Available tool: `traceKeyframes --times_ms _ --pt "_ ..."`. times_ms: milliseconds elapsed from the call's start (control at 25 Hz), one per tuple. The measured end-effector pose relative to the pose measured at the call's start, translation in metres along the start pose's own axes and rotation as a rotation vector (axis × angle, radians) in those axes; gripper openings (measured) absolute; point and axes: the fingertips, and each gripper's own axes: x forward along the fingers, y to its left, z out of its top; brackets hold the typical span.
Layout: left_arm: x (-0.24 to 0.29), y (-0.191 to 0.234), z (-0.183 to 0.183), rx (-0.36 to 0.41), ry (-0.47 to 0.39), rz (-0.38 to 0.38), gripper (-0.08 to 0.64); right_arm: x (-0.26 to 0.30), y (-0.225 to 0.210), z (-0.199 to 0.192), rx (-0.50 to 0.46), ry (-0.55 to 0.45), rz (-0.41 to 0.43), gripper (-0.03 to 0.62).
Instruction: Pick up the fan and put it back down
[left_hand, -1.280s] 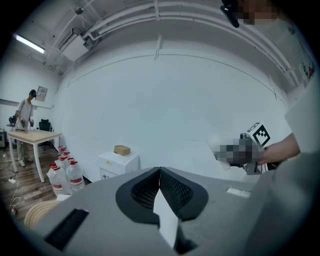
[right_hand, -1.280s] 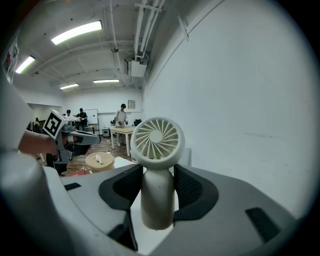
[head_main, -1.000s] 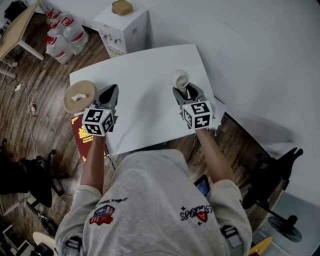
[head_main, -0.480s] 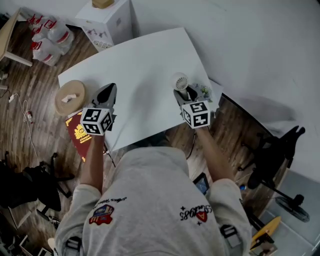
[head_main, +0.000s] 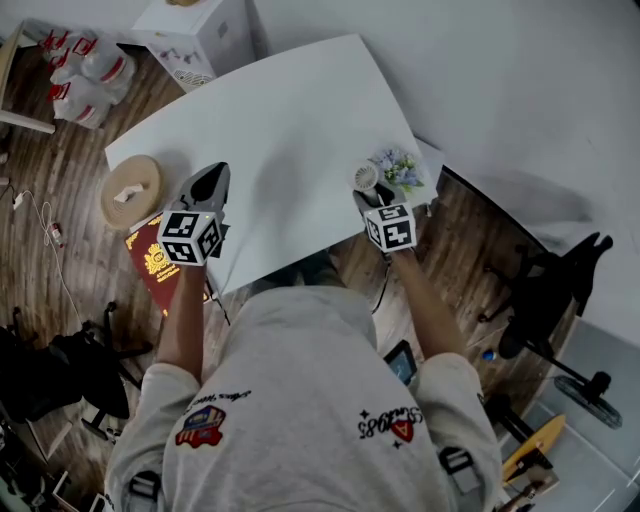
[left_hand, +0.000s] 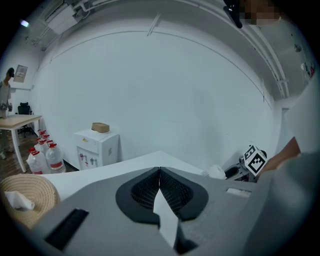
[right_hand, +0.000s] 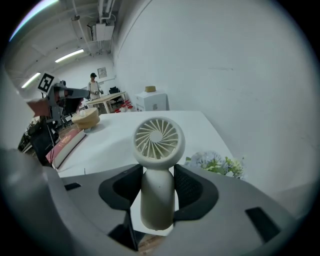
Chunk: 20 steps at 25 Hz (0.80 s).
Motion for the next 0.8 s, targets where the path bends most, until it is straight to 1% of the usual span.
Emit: traceKeyframes --times_ms 280,360,520,720,800 --pt "-0.006 0.002 -0.007 -0.006 0.021 0.015 0.005 0.025 0.001 -0.049 -0.028 0.140 0.013 0.195" --pt "-0.007 0.002 -0.009 -0.008 0.028 0.020 0.005 0.031 0.000 -0.057 -0.033 0.173 0.018 0.196" --pt "-0.009 0.001 -0.016 -0.010 0.042 0.026 0.005 0.036 -0.007 -0.051 -0.028 0.170 -0.014 0.196" --pt "-0.013 0.002 -0.022 -0.017 0.050 0.035 0.005 0.049 -0.016 -0.067 0.041 0.202 -0.029 0.196" --pt "-0.015 0.002 -0.024 -0.020 0.053 0.039 0.005 0.053 -0.018 -0.076 0.054 0.226 -0.032 0.196"
